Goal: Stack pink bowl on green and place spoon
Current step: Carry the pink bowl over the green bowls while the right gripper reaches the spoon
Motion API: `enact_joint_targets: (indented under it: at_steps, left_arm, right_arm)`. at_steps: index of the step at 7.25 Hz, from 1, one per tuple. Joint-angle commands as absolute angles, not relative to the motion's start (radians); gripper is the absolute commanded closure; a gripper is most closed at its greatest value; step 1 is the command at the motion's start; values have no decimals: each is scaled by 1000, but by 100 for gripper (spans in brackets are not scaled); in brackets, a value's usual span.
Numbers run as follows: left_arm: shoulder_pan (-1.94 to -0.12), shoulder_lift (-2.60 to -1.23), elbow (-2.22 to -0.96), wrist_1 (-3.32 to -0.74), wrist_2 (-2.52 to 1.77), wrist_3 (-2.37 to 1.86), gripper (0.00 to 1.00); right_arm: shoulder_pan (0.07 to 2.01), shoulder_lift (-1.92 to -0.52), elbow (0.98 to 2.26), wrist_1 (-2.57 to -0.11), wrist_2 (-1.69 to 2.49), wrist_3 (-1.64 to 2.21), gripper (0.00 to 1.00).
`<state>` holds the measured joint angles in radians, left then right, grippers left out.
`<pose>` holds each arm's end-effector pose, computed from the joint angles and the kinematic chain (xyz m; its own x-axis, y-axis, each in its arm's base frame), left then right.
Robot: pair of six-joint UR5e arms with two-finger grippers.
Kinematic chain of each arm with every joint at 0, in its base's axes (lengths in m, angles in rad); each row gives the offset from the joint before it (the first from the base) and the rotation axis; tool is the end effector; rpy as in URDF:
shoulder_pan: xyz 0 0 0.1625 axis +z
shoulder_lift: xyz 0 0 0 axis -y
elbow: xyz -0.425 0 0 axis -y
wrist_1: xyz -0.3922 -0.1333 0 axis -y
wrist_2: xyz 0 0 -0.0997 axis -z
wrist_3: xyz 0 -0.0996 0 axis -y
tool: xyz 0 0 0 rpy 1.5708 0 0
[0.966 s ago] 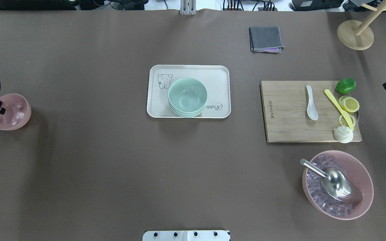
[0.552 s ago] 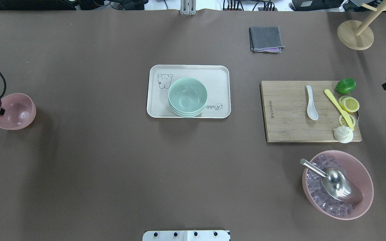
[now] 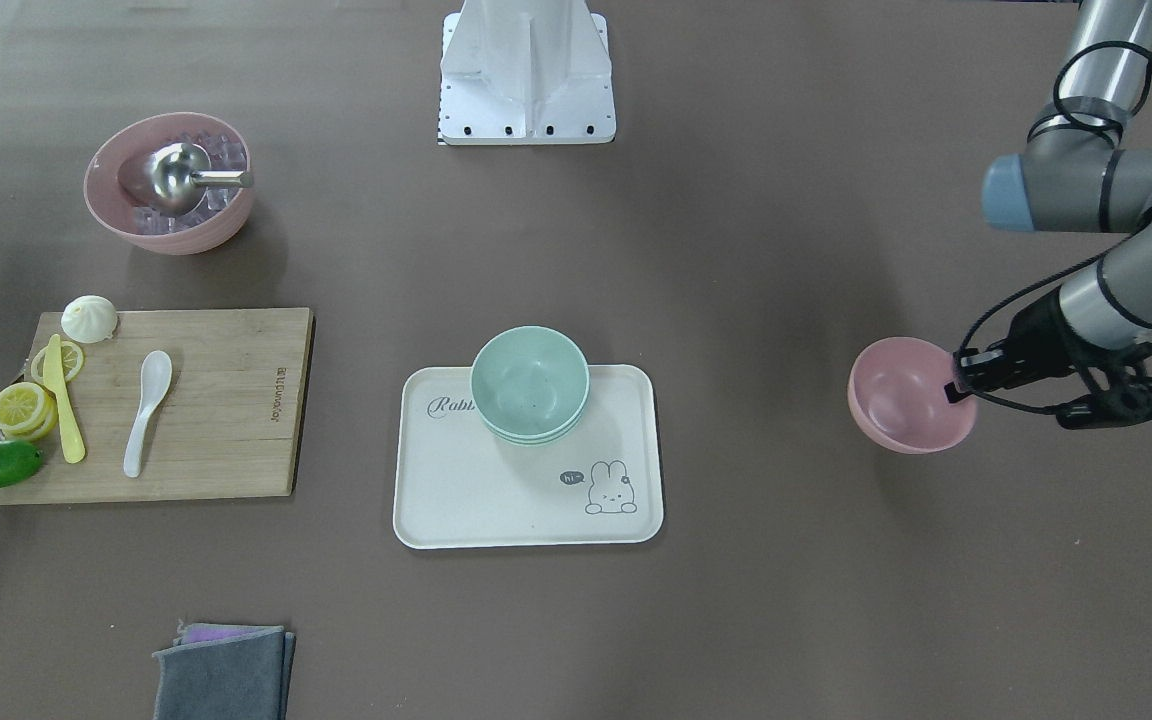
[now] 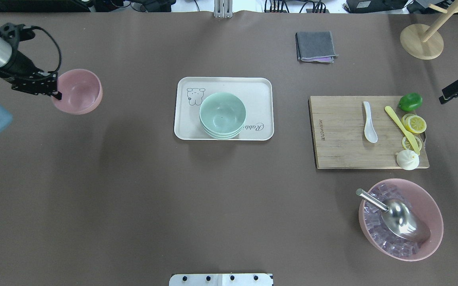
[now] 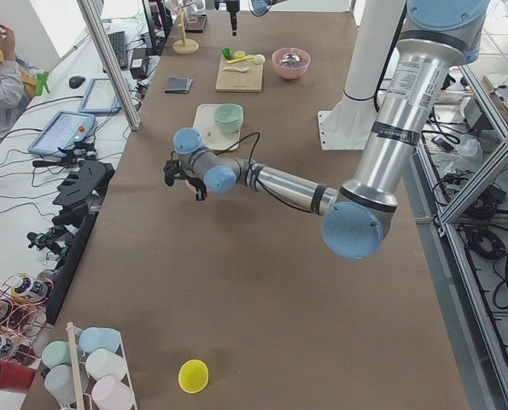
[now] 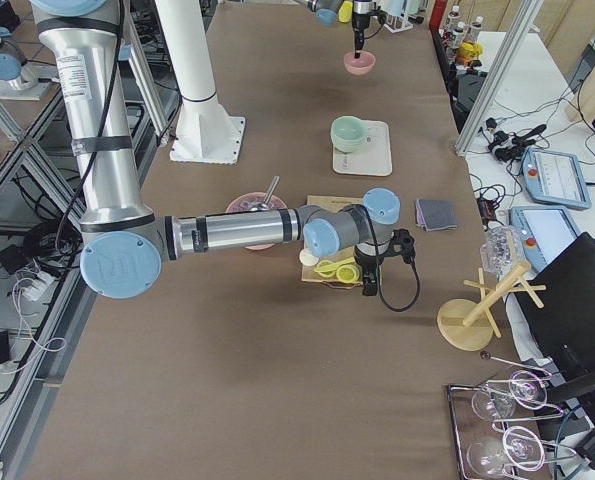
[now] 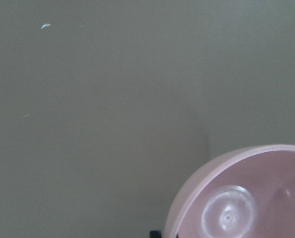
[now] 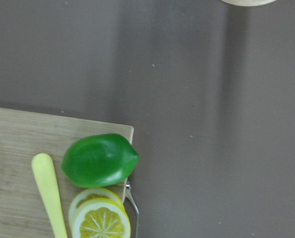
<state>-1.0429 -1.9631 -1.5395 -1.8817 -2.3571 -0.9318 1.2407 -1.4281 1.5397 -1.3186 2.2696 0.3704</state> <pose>0.2738 -0.5942 0.4097 0.5481 -0.1035 -0.8300 0.0766 0.9944 -0.0734 -0.1194 -0.5621 0.5753 0.7156 -0.1132 0.6892 0.0471 0.9924 0.1141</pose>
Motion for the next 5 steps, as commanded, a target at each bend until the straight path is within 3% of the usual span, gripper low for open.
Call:
enact_joint_targets:
  at_steps: [1, 5]
  left_arm:
    - [-950, -2215, -1601, -1673, -2329, -1144, 100]
    - [-741, -2459, -1493, -1658, -2133, -1360, 100]
  right_arm:
    - [1117, -1402, 1534, -1185, 2218, 652, 0]
    - [994, -1342, 1537, -1180, 2207, 883, 0]
